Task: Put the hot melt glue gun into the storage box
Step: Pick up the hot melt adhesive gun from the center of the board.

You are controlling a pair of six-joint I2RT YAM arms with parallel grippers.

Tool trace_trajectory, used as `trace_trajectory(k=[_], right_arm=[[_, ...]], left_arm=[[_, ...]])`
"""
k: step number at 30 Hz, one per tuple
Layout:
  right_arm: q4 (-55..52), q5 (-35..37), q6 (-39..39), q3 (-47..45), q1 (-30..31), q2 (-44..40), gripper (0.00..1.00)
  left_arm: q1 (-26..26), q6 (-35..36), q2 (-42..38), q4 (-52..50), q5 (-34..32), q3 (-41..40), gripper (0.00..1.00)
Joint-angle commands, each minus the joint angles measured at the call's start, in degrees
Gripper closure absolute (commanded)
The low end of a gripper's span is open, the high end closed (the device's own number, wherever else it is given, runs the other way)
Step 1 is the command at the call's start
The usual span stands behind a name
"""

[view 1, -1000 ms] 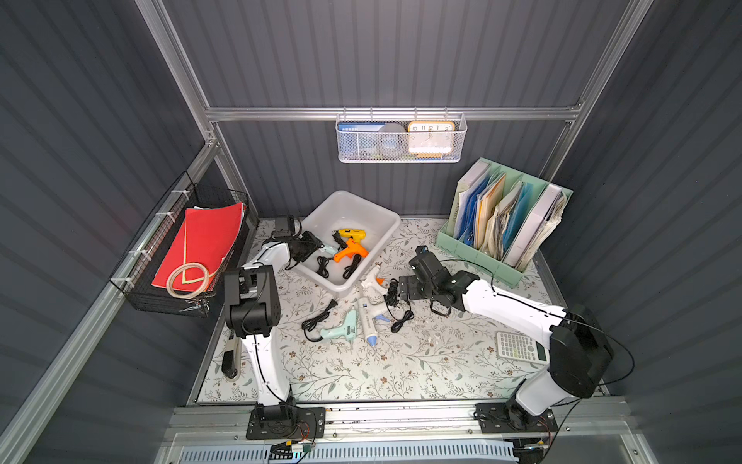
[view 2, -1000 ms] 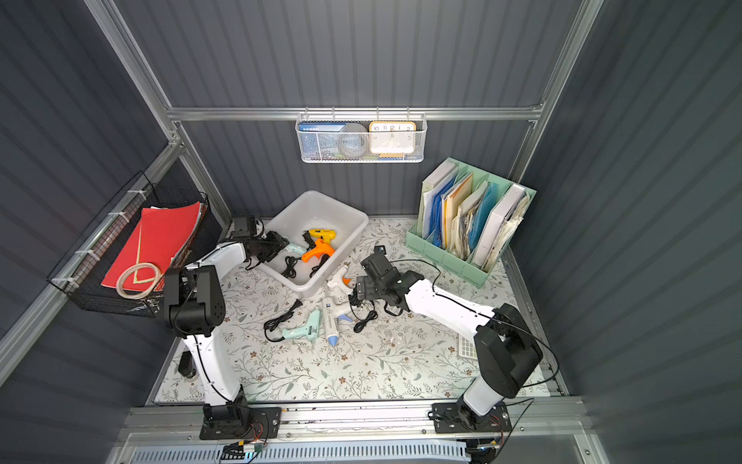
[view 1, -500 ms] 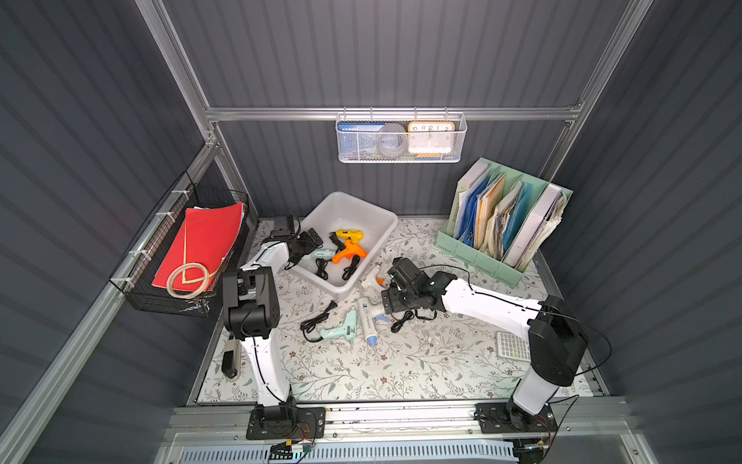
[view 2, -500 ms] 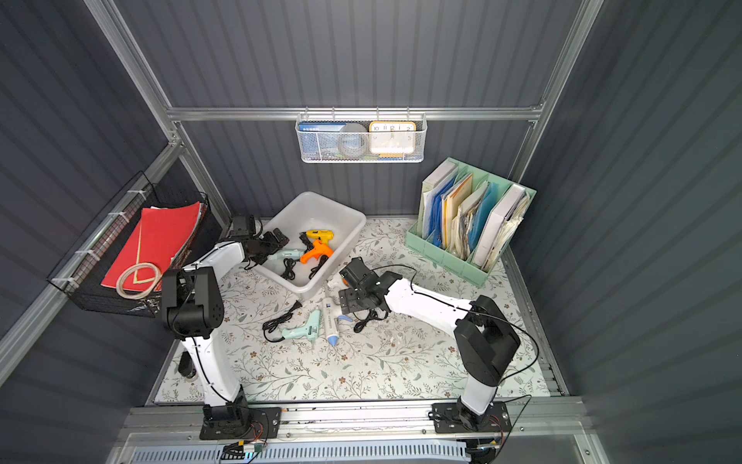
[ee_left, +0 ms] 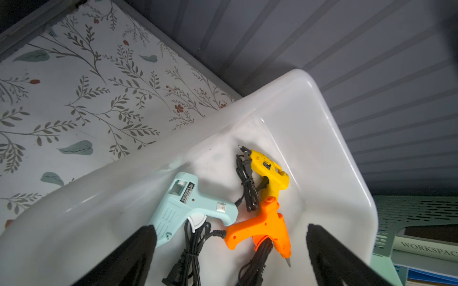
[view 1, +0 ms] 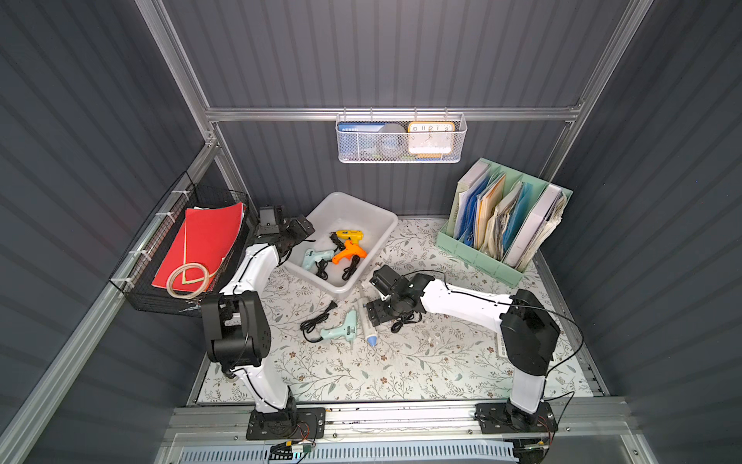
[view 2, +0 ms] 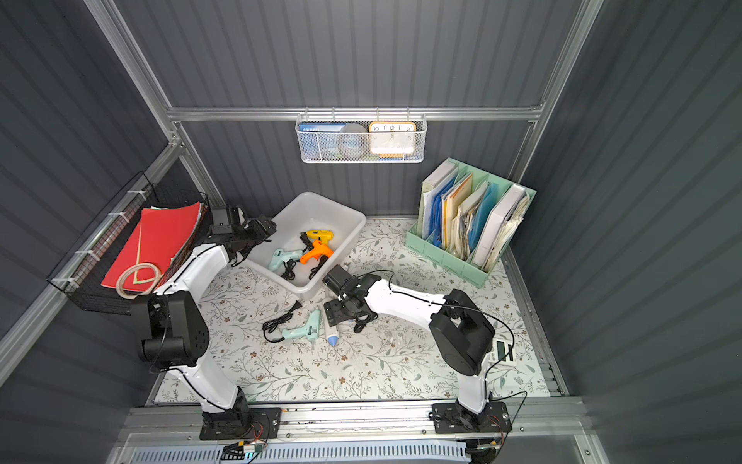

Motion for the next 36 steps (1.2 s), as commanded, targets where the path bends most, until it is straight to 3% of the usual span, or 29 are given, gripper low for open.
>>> trace_trajectory(k=[1,7,14,23,31,36], right_arm=[[-3.2,-1.7,-0.9,2.3,1.0,1.7,0.12],[-5.3,-4.0,-0.2,5.2,1.3,6.0,0.14],[-6.9,-6.0,0.3,7.3,1.5,8.9,0.24],[-10.0,-3.1,1.8,8.4,1.3,10.8,0.38],[-9.6,-1.7,3.5,3.3,-1.2,8.4,0.48],[-8.0,-4.9,0.9,1.0,-2.0,7.9,0.46]], left_arm=[[-0.2,-1.6,-4.6,0.0,1.7,-3.5,0.0],[-0.8,-3.1,-11.1,1.4,3.9,-7.4,0.0],[-0.8,-3.8,-16.5,1.4,3.4,-10.3,0.0],[-0.8,-4.0,-16.6,1.3,3.7,-10.8,0.0],[-0.8,-3.7,-16.7,1.0,3.1,-10.4,0.0],[-0.8,-3.3,-17.0,0.5,2.1,-10.1,0.0]])
